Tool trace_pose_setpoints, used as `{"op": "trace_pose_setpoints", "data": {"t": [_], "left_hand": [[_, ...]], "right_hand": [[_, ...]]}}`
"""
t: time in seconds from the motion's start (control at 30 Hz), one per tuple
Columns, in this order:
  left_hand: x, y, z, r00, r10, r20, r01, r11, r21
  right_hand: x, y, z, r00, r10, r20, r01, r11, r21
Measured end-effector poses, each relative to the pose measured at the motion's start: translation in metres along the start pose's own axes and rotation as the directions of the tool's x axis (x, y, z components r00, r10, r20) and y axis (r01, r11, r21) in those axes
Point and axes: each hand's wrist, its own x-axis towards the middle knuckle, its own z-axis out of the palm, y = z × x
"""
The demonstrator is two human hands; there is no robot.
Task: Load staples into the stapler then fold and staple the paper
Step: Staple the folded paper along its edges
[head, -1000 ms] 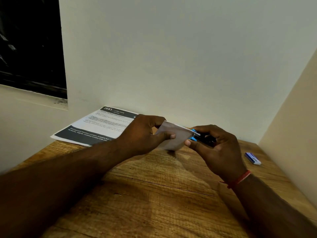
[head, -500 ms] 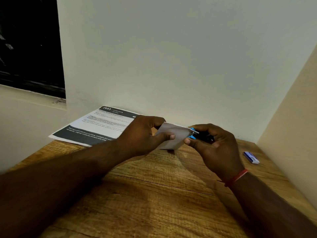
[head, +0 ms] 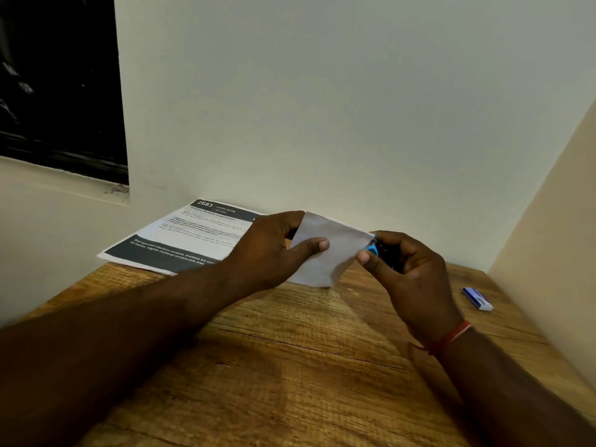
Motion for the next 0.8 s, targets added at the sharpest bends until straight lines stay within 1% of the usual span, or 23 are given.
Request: {"op": "trace_pose_setpoints", "data": {"t": [0.07,0.13,0.2,0.3,0.37,0.43,0.63,0.7,0.73,0.77,0.8], "left_hand": [[0.000,0.000,0.000,0.999,-0.037,-0.014,0.037,0.999,-0.033],[0.001,0.002,0.000,0.997,-0.068,-0.034,0.067,0.997,-0.037],[0.002,0.002,-0.001,0.993,-0.106,-0.051,0.103,0.993,-0.055],[0.003,0.003,-0.002,0.980,-0.186,-0.068,0.177,0.977,-0.118],[0.004,0.002,-0.003,0.966,-0.253,-0.046,0.240,0.951,-0.196],[0.004,0.001,-0.003,0.953,-0.302,-0.011,0.289,0.922,-0.256],[0.006,-0.002,0.001,0.939,-0.344,-0.009,0.335,0.919,-0.208],[0.005,-0.002,0.002,0.938,-0.347,0.001,0.339,0.915,-0.220],[0.004,-0.001,0.004,0.939,-0.345,0.005,0.337,0.913,-0.231],[0.003,0.000,0.005,0.941,-0.340,0.004,0.330,0.911,-0.247],[0.002,0.001,0.006,0.943,-0.332,-0.003,0.320,0.910,-0.266]], "right_hand": [[0.002,0.004,-0.003,0.998,0.056,-0.040,-0.056,0.998,0.015],[0.004,0.010,-0.007,0.993,0.109,-0.054,-0.110,0.994,-0.014],[0.008,0.018,-0.013,0.983,0.176,-0.053,-0.182,0.974,-0.137],[0.007,0.031,-0.018,0.964,0.266,-0.005,-0.241,0.865,-0.440],[0.005,0.035,-0.020,0.957,0.287,0.029,-0.226,0.808,-0.544],[0.005,0.035,-0.021,0.955,0.291,0.054,-0.204,0.778,-0.594],[0.006,0.039,-0.019,0.937,0.340,0.082,-0.222,0.759,-0.613],[0.005,0.034,-0.015,0.945,0.319,0.071,-0.204,0.745,-0.635],[0.005,0.030,-0.014,0.959,0.277,0.056,-0.185,0.764,-0.618],[0.005,0.025,-0.013,0.973,0.227,0.042,-0.166,0.815,-0.556],[0.004,0.019,-0.010,0.983,0.181,0.040,-0.146,0.889,-0.434]]}}
